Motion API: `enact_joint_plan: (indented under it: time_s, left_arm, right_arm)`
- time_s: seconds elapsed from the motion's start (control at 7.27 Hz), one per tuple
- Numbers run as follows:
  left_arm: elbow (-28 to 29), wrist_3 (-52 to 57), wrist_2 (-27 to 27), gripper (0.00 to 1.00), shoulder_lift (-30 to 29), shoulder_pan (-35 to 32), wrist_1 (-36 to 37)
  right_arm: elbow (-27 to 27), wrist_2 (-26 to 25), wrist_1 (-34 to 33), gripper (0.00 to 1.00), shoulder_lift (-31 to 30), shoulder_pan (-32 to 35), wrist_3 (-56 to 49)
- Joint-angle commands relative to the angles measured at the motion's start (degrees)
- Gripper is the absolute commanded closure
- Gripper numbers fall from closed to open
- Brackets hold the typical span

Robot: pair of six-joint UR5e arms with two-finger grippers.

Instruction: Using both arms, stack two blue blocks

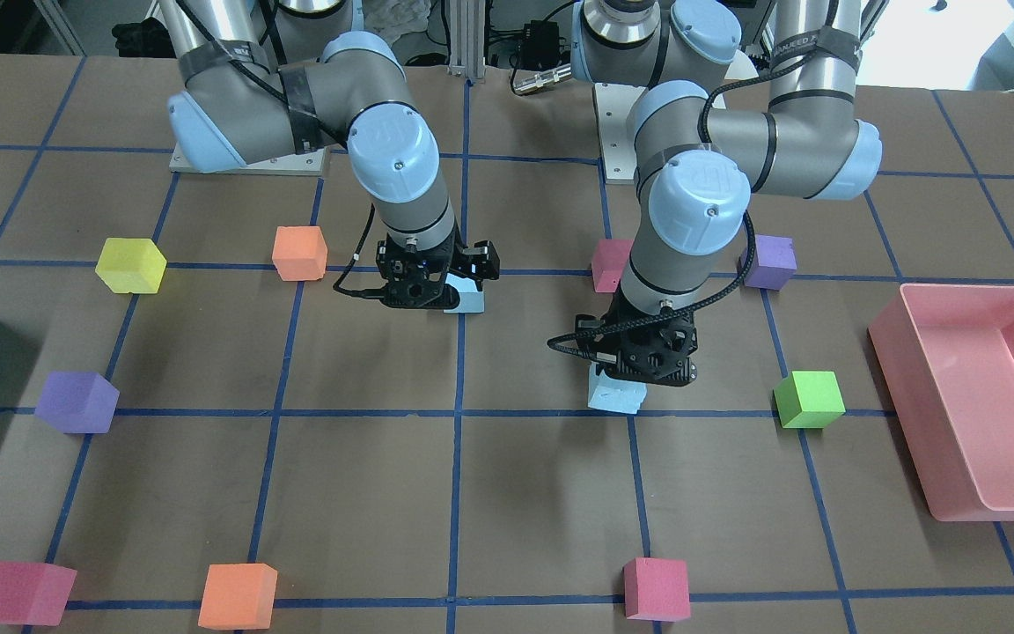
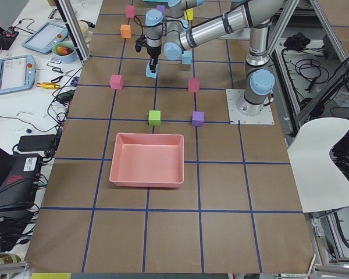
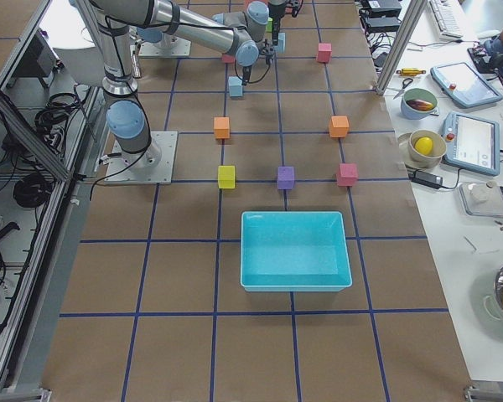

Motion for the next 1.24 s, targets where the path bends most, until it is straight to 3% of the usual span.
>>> enact_joint_plan:
  time_s: [0.0,0.28,0.41,0.69,1.1]
  left_arm:
    - [-5.1,-3.5,-0.3,0.7,5.2,-3.8,-0.5]
    - [-6.3,-11.5,-1.0,0.7,6.7,-10.0,-1.6]
    - [-6.2,-15.5,-3.8,0.73,6.7,-12.7,-1.6]
    - [-5.9,-21.8,-6.3,0.74,5.6,-16.8,-0.7]
    - [-5.2,-26.2,-6.6,0.75,4.9,-21.6,-1.1]
  right_arm:
    - [-6.1,-3.4,10.5,0.0,-3.2,-3.8,-4.7]
    - [-14.6,-3.6,20.8,0.0,-3.7,-9.8,-12.8]
    - [-17.2,-4.7,24.2,0.0,-4.6,-12.6,-17.1]
    - [-17.3,-11.0,24.8,0.0,-6.5,-16.7,-23.0]
    - [-17.4,-11.0,24.9,0.0,-8.0,-20.7,-23.4]
